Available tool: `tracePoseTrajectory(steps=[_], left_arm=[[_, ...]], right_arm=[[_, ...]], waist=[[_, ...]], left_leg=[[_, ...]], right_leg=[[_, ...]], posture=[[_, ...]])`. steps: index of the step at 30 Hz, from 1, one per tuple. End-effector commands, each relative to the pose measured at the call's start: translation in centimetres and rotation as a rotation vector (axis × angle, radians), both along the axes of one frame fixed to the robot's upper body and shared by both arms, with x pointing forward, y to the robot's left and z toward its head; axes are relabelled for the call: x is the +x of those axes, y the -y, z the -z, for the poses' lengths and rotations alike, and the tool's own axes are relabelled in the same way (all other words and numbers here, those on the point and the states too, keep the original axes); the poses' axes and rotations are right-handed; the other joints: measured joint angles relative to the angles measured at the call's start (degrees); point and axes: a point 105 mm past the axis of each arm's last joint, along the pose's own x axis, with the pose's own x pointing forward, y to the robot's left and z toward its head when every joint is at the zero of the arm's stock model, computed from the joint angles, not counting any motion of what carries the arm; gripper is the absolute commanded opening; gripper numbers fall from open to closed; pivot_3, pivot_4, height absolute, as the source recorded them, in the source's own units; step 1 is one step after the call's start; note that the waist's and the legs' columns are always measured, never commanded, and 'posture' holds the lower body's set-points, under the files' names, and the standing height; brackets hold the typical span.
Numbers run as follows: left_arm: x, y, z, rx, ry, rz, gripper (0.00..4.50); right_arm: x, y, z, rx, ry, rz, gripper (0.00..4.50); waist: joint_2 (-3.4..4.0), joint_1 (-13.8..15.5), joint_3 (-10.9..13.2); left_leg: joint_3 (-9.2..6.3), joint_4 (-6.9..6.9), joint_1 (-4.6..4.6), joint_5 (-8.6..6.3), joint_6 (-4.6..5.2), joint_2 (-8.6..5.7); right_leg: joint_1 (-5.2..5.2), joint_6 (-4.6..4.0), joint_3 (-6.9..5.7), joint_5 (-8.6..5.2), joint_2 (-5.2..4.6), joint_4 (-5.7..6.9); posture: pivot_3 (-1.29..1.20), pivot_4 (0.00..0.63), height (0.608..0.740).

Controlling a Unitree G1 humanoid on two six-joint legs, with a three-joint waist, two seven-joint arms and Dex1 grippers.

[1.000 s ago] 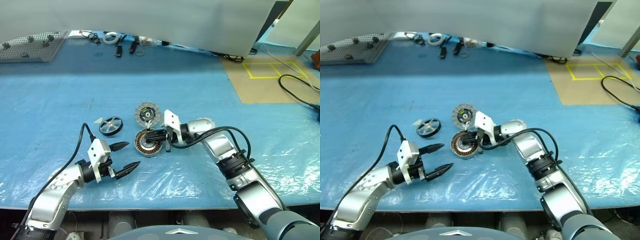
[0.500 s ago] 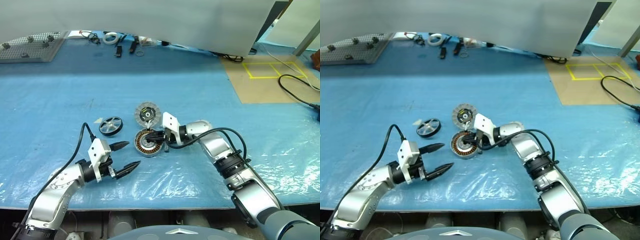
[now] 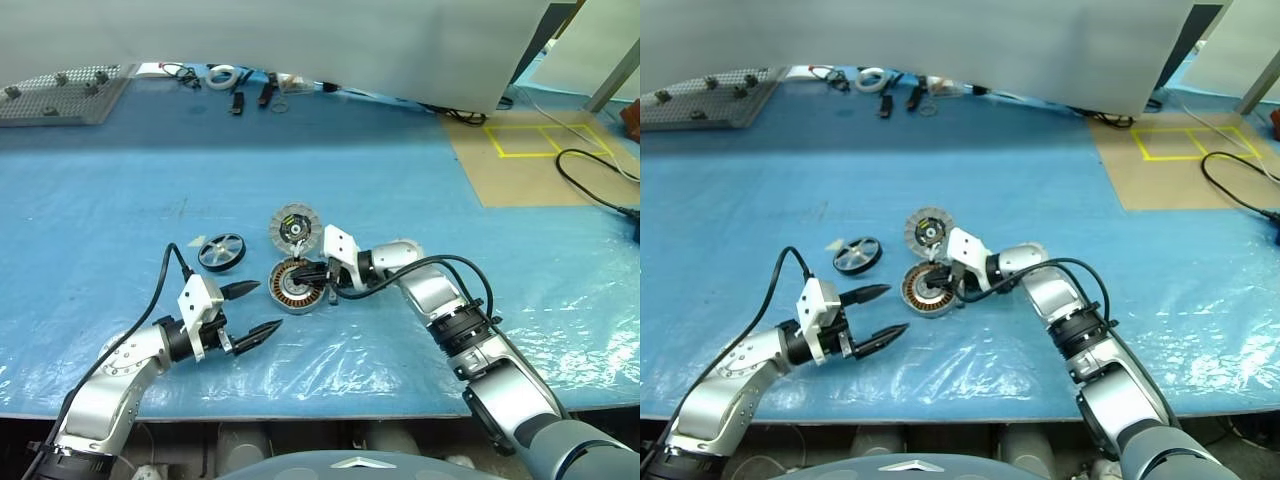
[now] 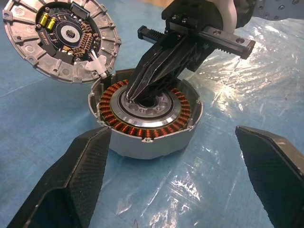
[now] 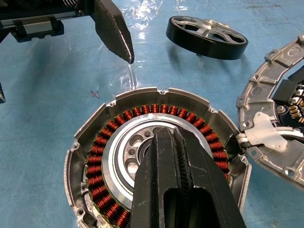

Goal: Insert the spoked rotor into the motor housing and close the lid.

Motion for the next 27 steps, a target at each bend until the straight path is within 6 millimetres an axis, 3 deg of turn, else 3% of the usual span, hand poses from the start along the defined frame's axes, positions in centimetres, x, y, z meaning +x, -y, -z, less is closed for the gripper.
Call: tracePoseTrajectory(steps=[1,11,16,20,24,27], left_arm=[[0.1,0.2,-0.5,-0.008,0.027,0.004,4.43],[0.3,0.3,-0.5,-0.008,0.033,0.004,4.43],[0.3,0.4,-0.4,-0.007,0.034,0.005,4.43],[0.4,0.3,-0.4,-0.007,0.036,0.003,4.43],[0.3,0.3,-0.4,-0.007,0.035,0.005,4.43],[0.2,0.3,-0.4,-0.007,0.034,0.005,4.43]], right_arm=[[-0.4,0.7,2.0,-0.082,-0.054,0.018,0.02],[-0.9,1.8,3.9,-0.196,-0.233,0.099,0.02],[-1.0,1.7,3.8,-0.181,-0.252,0.116,0.02],[-0.5,0.8,1.9,-0.065,-0.208,0.107,0.02],[0.2,-0.4,-3.5,0.221,-0.213,0.088,0.02],[0.2,-0.4,-5.0,0.246,-0.141,0.059,0.02]], waist=[[0.00,0.00,0.00],[0.00,0.06,-0.02],[0.03,0.17,-0.08],[0.03,0.10,-0.08],[0.06,0.01,-0.04],[0.08,0.01,-0.03]], left_leg=[[0.00,0.00,0.01,0.00,0.00,0.00],[0.04,-0.01,0.31,-0.01,0.00,-0.01],[0.04,-0.02,0.47,-0.01,-0.01,-0.02],[0.04,-0.06,0.45,-0.01,-0.01,-0.02],[0.04,-0.06,0.33,-0.01,-0.01,-0.01],[0.03,-0.05,0.04,0.00,0.00,-0.01]], right_leg=[[0.00,0.00,0.00,0.00,0.00,0.00],[0.34,-0.02,0.00,-0.01,-0.05,0.01],[0.40,-0.02,0.02,-0.02,-0.11,-0.03],[0.39,-0.02,0.01,-0.02,-0.11,-0.07],[0.21,-0.02,0.04,-0.02,-0.09,-0.06],[-0.04,-0.01,0.02,-0.01,-0.06,-0.03]], posture=[[0.00,0.150,0.740],[0.00,0.150,0.740],[0.00,0.150,0.740],[0.00,0.150,0.740],[0.00,0.150,0.740],[0.00,0.150,0.740]])
